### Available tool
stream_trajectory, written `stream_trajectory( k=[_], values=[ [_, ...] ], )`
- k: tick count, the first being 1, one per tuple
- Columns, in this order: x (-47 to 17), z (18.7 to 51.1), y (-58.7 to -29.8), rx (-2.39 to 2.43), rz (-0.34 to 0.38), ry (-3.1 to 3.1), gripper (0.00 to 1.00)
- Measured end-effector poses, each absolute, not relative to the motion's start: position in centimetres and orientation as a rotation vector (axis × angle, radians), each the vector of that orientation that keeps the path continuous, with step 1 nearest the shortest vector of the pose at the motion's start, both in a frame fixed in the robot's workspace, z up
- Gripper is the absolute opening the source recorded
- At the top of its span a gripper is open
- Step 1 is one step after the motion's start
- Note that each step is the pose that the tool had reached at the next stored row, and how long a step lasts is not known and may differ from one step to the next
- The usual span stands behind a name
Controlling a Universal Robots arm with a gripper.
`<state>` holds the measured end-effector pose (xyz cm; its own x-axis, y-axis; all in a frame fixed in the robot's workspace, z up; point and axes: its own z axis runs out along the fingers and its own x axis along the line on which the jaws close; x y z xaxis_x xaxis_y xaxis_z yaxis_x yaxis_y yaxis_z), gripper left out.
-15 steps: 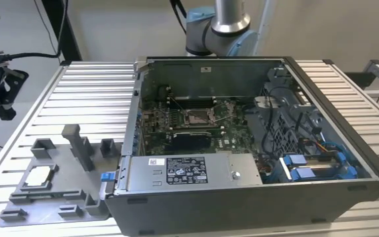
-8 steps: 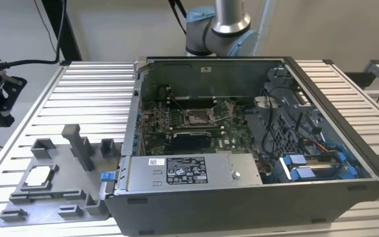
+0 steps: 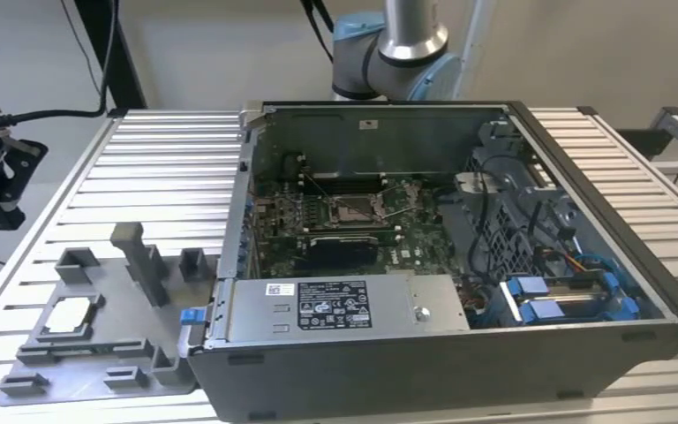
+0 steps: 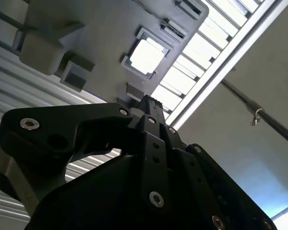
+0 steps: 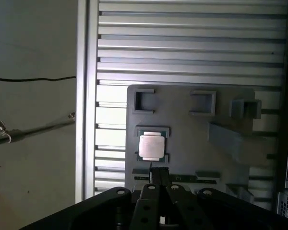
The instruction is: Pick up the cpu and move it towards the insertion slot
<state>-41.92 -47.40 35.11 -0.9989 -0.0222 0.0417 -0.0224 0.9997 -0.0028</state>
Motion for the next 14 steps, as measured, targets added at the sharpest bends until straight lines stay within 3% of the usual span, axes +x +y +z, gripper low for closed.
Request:
stream_trajectory(
  k=[10,11,14],
  values=[
    [-41.92,35.09,-47.4,0.035,0.005,-3.1,0.0],
    [-41.92,35.09,-47.4,0.035,0.005,-3.1,1.0],
    [-41.92,35.09,-47.4,0.035,0.005,-3.1,1.0]
  ],
)
